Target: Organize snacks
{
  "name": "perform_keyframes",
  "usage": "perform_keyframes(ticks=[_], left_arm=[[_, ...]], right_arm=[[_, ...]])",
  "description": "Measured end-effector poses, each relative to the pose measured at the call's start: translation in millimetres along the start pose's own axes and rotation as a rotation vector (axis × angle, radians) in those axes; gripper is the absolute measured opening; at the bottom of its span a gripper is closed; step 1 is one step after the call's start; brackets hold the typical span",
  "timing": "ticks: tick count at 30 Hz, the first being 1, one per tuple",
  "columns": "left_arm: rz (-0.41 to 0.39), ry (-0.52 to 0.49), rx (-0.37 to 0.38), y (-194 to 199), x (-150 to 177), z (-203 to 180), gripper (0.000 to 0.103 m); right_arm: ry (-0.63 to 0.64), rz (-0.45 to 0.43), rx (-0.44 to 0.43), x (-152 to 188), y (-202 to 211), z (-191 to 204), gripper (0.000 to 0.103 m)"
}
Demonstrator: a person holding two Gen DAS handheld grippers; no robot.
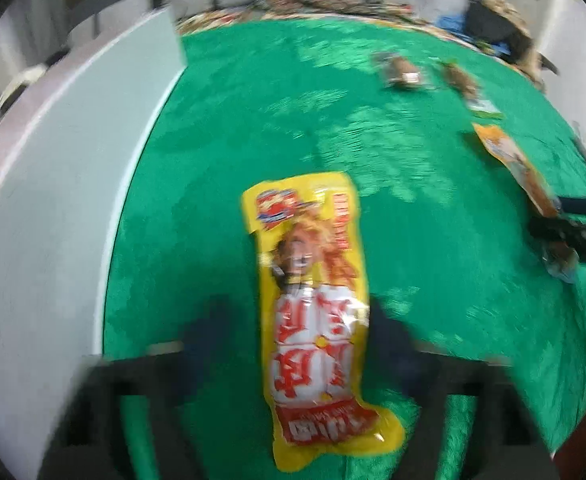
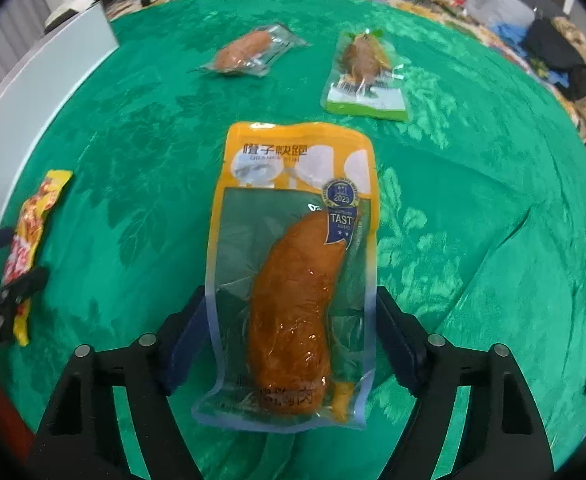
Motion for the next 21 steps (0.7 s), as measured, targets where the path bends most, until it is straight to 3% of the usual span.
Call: perform_keyframes(ticks=[1,3,7,16,21], left_arm=[[0.015,-0.013,-0.003,1.2,1.4,-1.8,0.048],[0.023,-0.006,0.028,5.1,6.8,-4.0,0.048],[0.014,0.049,0.062,19.3,22.1,-5.8,0.048],[-0.043,0.197,0.126,54.6,23.8,-3.2,0.048],[-0.086,0.262,0.172,73.8,14.0,-1.9,0.048]], right_arm=[[-0.015,-0.001,-0.017,1.5,4.0,-1.9,0.076],[-0.046,-0.013,-0.04,2.8,14.7,-6.4,0.064],[-0.165,-0.003,-0.115,11.8,31.5,-19.6,0.055],[-0.486,-0.027,-0.292,43.5,58.5,-51.8,0.053],[-0.578,-0.039,-0.341,52.6,71.7,-57.8,0.053]])
Point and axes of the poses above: each gripper's, at about its wrist camera, not at the fingertips, and y roughly against the way its jaws point, z to its left, x to its underside, the point moved 5 cm from there along -y, roughly the way its jaws point, and after that the axes turned 15 degrees about -z, right-handed, at the moved point
